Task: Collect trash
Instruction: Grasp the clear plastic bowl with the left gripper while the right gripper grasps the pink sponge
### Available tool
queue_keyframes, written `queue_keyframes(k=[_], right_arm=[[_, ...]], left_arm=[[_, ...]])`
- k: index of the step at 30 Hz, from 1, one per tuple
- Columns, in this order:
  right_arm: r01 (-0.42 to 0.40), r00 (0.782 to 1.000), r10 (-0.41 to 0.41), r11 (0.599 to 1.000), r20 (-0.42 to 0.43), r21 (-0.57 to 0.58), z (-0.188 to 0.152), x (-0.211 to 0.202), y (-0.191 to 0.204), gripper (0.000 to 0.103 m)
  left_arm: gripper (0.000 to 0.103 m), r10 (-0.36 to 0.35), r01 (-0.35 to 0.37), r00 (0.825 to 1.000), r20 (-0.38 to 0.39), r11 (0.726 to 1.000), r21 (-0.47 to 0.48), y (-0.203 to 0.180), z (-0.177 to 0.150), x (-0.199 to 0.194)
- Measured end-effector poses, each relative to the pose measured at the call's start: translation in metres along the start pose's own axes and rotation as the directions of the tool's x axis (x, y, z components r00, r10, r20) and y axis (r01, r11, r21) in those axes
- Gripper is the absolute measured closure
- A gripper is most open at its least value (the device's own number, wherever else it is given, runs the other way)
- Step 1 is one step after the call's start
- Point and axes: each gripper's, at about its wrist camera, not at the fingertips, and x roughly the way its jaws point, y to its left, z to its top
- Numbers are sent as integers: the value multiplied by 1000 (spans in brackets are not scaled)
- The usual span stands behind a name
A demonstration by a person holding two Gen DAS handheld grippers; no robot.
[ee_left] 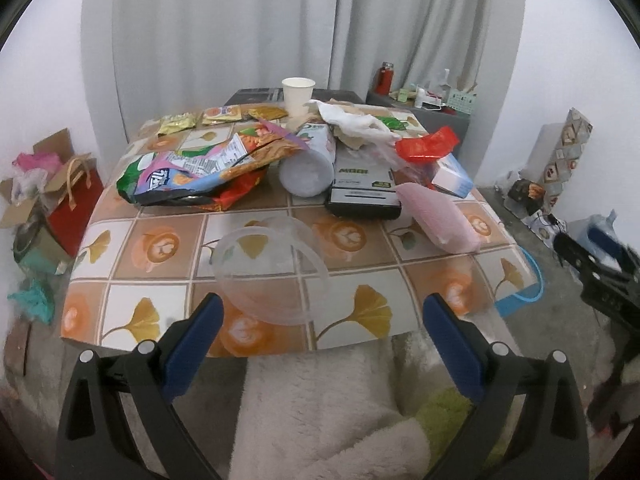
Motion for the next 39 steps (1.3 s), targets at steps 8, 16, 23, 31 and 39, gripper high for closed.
queue_keyframes(k=[8, 16, 23, 31, 39], right_arm=[[-124, 992, 122, 965, -24, -229, 2, 40, 50, 19], [-98, 995, 99, 879, -23, -466, -10, 66, 94, 26], [24, 999, 6, 792, 47, -610, -19, 83, 117, 41], [75, 997, -38, 790, 74, -608, -18, 82, 113, 75], [-18, 996, 55, 901, 72, -433, 5, 57, 76, 75]], left_arm=[[24, -58, 57, 998, -30, 997, -53, 10, 6, 26], [49, -73, 67, 995, -63, 994, -92, 19, 11, 52], [72, -83, 75, 994, -67, 990, -123, 29, 9, 56], [95, -50, 48, 999, -15, 995, -92, 29, 12, 42], [97, -31, 32, 998, 58, 999, -22, 14, 21, 16]])
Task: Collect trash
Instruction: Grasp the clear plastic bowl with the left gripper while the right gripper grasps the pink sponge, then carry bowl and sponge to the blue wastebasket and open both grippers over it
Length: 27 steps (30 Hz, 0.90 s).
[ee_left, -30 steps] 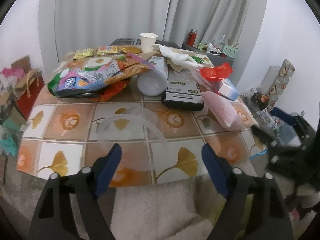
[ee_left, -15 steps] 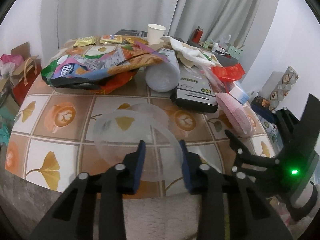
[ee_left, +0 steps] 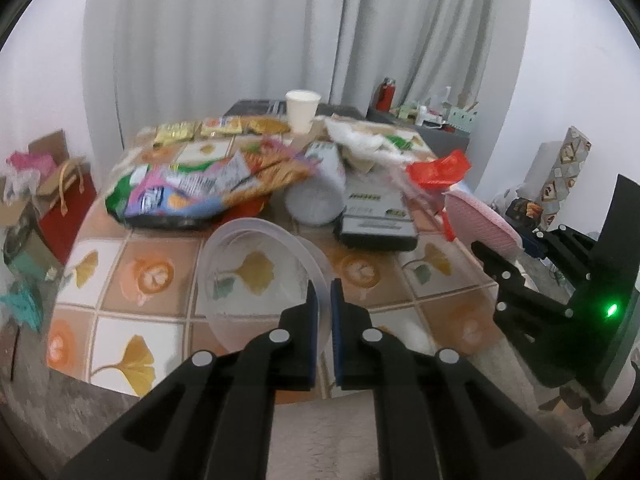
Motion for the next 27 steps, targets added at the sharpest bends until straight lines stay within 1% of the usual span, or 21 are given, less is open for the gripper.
queue_keyframes(k=[4, 6, 9, 11, 13, 14, 16, 17, 19, 21, 22, 23, 24, 25, 26, 27], right_arm=[[-42, 999, 38, 987, 29, 154, -2, -17, -36, 76], [-32, 999, 23, 980, 46, 196, -1, -27, -46, 76], [16, 997, -36, 964, 72, 266, -5, -41, -63, 76], [44, 994, -76, 944, 84, 328, -10, -50, -80, 76], [76, 989, -119, 921, 90, 382, -17, -57, -101, 76], [106, 984, -154, 906, 85, 411, -22, -61, -116, 76], [150, 977, -203, 880, 72, 451, -31, -65, -137, 76], [184, 970, -239, 855, 54, 485, -40, -69, -156, 76], [221, 962, -273, 820, 22, 527, -51, -71, -178, 76], [244, 955, -295, 771, -9, 588, -68, -73, -209, 76], [247, 955, -297, 748, -22, 615, -76, -73, -222, 76], [248, 955, -294, 715, -40, 654, -87, -71, -239, 76], [243, 957, -286, 687, -52, 685, -97, -66, -252, 76], [235, 961, -269, 647, -72, 725, -111, -60, -270, 76], [232, 963, -257, 621, -86, 749, -120, -55, -279, 76], [225, 966, -237, 586, -101, 779, -133, -49, -291, 76]], left_arm=[[97, -22, 21, 999, 25, 999, 31, -16, 8, -9], [97, -46, 43, 998, 36, 997, 60, -28, 15, -12], [97, -105, 100, 994, 41, 989, 106, -51, 29, -11], [97, -143, 137, 989, 38, 983, 123, -66, 39, -8], [97, -206, 199, 978, 33, 969, 148, -87, 55, -3], [97, -237, 229, 971, 30, 960, 159, -98, 63, 0], [97, -308, 298, 951, 20, 933, 200, -125, 80, 8], [97, -339, 328, 941, 13, 918, 221, -139, 87, 12], [97, -404, 395, 914, -25, 877, 273, -176, 105, 24], [97, -456, 458, 886, -83, 835, 306, -212, 118, 38], [97, -487, 499, 865, -121, 807, 317, -234, 126, 48], [97, -505, 524, 850, -148, 787, 326, -250, 129, 55], [97, -523, 553, 832, -184, 760, 341, -273, 134, 67], [97, -533, 573, 819, -213, 741, 351, -293, 139, 77], [97, -543, 597, 802, -249, 718, 358, -315, 141, 89], [97, -552, 630, 777, -302, 688, 362, -343, 143, 106]])
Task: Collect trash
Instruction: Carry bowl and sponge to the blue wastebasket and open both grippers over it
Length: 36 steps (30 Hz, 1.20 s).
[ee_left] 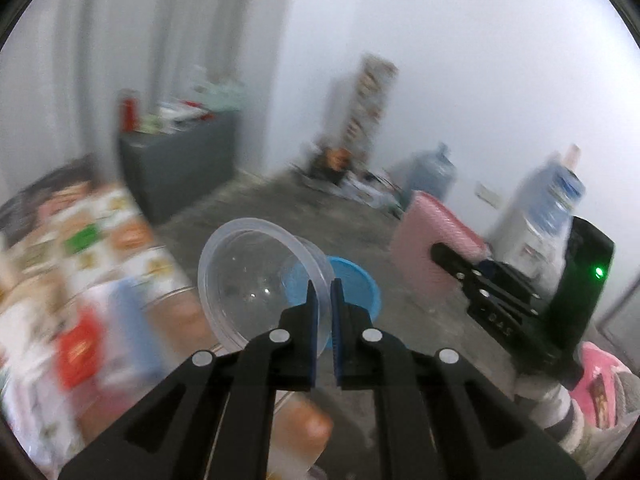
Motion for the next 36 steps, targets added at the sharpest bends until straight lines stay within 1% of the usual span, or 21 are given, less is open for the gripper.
queue_keyframes(k=[2, 3, 4, 6, 8, 11, 12, 13, 15, 16, 17, 18, 19, 21, 23, 27, 28, 30, 33, 35, 36], right_arm=[[-5, 998, 11, 994, -56, 105, 0, 27, -31, 76], [-1, 997, 12, 990, -76, 141, 1, 33, -49, 76], [6, 995, 12, 985, -98, 175, 1, 47, -60, 76], [28, 989, 9, 970, -150, 241, -1, 73, -88, 76], [45, 981, 15, 952, -194, 302, -6, 101, -110, 75], [70, 969, 23, 928, -244, 366, -10, 139, -139, 75], [88, 966, 13, 922, -257, 378, -12, 151, -146, 75], [94, 965, 10, 919, -262, 382, -12, 155, -155, 74], [113, 960, 0, 915, -281, 388, -15, 177, -167, 71], [129, 957, -12, 912, -289, 389, -15, 184, -171, 67], [140, 954, -18, 911, -300, 389, -18, 195, -178, 59], [143, 951, -18, 910, -307, 390, -19, 200, -182, 55], [154, 949, -27, 908, -315, 388, -22, 203, -187, 51], [178, 945, -47, 905, -325, 386, -25, 203, -191, 49], [171, 949, -43, 902, -312, 396, -26, 197, -192, 48], [170, 958, -60, 905, -279, 389, -24, 174, -188, 45], [174, 961, -73, 909, -267, 379, -23, 166, -185, 43], [179, 965, -93, 918, -246, 354, -19, 156, -180, 38], [184, 972, -129, 939, -198, 291, -12, 130, -163, 27], [194, 974, -157, 950, -164, 244, -8, 113, -152, 14], [203, 974, -173, 954, -147, 223, -6, 106, -147, 10]], left_arm=[[97, -40, 41, 997, -67, 999, 14, -10, 18, 43], [97, -61, 64, 991, -121, 998, 24, -15, 29, 76], [97, -68, 73, 987, -149, 997, 27, -17, 34, 96], [97, -91, 102, 972, -218, 994, 40, -25, 42, 143], [97, -79, 100, 956, -283, 993, 59, -30, 48, 194], [97, -58, 93, 938, -341, 992, 89, -40, 52, 246], [97, -52, 94, 932, -359, 991, 99, -42, 53, 265], [97, -42, 87, 929, -368, 990, 107, -42, 54, 282], [97, -25, 73, 927, -374, 991, 115, -39, 54, 308], [95, -18, 67, 926, -377, 991, 117, -40, 54, 318], [84, -7, 58, 921, -389, 991, 121, -40, 52, 331], [70, 10, 42, 919, -395, 991, 124, -38, 52, 339], [65, 26, 24, 920, -392, 992, 121, -37, 52, 344], [59, 38, 2, 929, -368, 994, 110, -34, 52, 348], [52, 31, 2, 938, -344, 995, 96, -30, 56, 345], [51, 17, 11, 955, -295, 996, 92, -29, 57, 317], [51, 10, 17, 960, -281, 996, 92, -29, 58, 308], [49, 0, 24, 969, -246, 995, 96, -29, 61, 288], [46, -32, 49, 981, -191, 995, 88, -29, 63, 252], [46, -43, 56, 988, -150, 995, 85, -30, 63, 225], [46, -48, 59, 990, -131, 995, 82, -30, 62, 213]])
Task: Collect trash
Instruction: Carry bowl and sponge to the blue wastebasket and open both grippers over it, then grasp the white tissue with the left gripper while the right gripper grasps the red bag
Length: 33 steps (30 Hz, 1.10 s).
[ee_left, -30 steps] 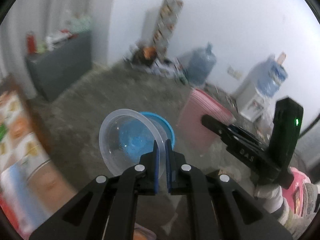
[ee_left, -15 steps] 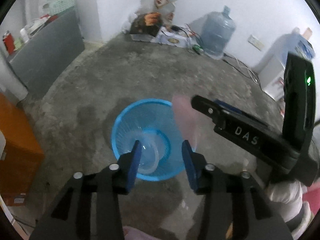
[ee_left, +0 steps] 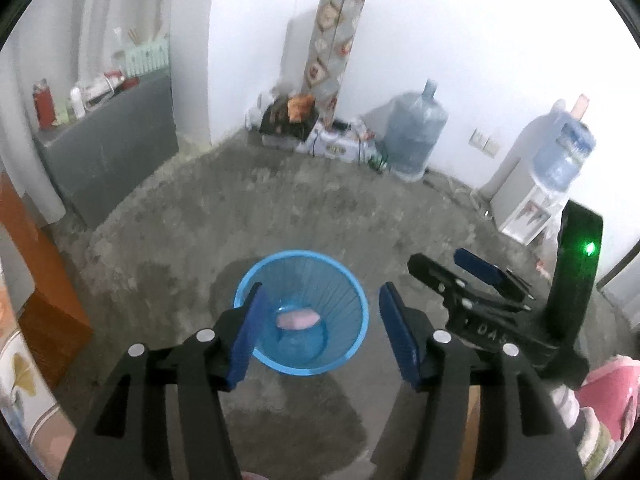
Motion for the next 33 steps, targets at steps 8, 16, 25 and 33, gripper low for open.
queue_keyframes(k=[8, 16, 25, 33], right_arm=[[79, 993, -65, 985, 96, -151, -3, -53, 25, 7], [-88, 982, 127, 963, 140, -255, -3, -105, 75, 7], [-375, 924, 381, 894, -24, -246, -7, -113, 139, 11], [-580, 810, 533, 792, -246, -192, -26, -87, 223, 23]], left_arm=[[46, -11, 29, 987, 158, 993, -110, 4, -30, -103], [46, 57, -18, 966, 251, 988, -155, 32, -76, -203], [46, 305, -196, 903, 301, 919, -342, 118, -167, -336], [46, 438, -284, 864, 249, 832, -477, 185, -230, -387]])
